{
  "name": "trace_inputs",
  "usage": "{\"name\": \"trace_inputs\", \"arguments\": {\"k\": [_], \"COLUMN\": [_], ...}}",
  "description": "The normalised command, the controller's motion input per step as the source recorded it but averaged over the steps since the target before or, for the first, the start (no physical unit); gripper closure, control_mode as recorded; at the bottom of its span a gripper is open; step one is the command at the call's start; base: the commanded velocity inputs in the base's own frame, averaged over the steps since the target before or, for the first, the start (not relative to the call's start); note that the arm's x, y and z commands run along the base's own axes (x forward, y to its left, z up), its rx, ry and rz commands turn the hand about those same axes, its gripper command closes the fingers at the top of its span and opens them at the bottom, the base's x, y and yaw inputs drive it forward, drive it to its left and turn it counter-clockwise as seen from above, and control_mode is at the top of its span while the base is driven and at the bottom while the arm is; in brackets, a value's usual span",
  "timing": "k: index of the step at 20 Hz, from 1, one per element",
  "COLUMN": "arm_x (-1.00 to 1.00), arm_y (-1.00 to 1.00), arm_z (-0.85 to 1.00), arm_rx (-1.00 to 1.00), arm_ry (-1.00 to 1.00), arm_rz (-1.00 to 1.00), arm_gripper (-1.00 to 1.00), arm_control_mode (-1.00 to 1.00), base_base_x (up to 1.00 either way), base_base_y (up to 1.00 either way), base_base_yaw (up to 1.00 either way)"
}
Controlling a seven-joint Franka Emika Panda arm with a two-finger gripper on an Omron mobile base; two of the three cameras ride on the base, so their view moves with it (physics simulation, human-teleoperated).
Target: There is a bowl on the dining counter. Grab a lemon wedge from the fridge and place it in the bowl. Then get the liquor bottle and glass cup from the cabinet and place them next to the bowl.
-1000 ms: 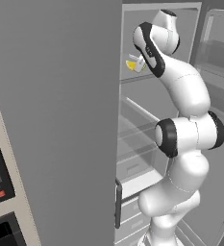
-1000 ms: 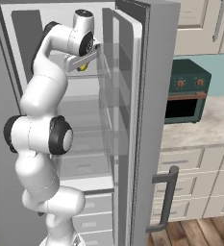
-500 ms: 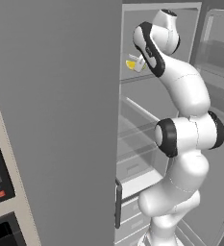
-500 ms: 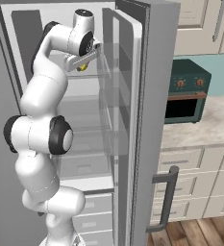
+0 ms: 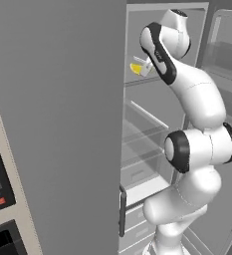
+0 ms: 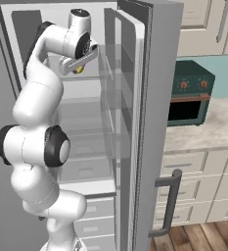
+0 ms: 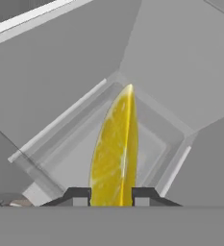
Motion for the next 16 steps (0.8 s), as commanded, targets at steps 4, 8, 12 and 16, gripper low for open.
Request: {"name": "trace_inputs", "arguments": {"k": [4,8,12,16], "arm_x": [-0.90,-1.00,-1.00,-1.00], "arm_y": [0.21,0.03,0.00,0.00], "arm_z": [-0.01,0.19,0.23,0.28], "arm_rx": [0.00,0.05,0.09,0.10], "arm_ry": [-0.25,-0.17,-0.12,-0.11], "arm_rz": [0.03,0.00,0.00,0.00], "arm_gripper": [1.00,1.00,1.00,1.00], "arm_control_mode": [-1.00,-1.00,-1.00,-1.00], "base_base_x": [0.00,0.00,0.00,0.00], "base_base_y": [0.00,0.00,0.00,0.00], "base_base_yaw": [0.00,0.00,0.00,0.00]}}
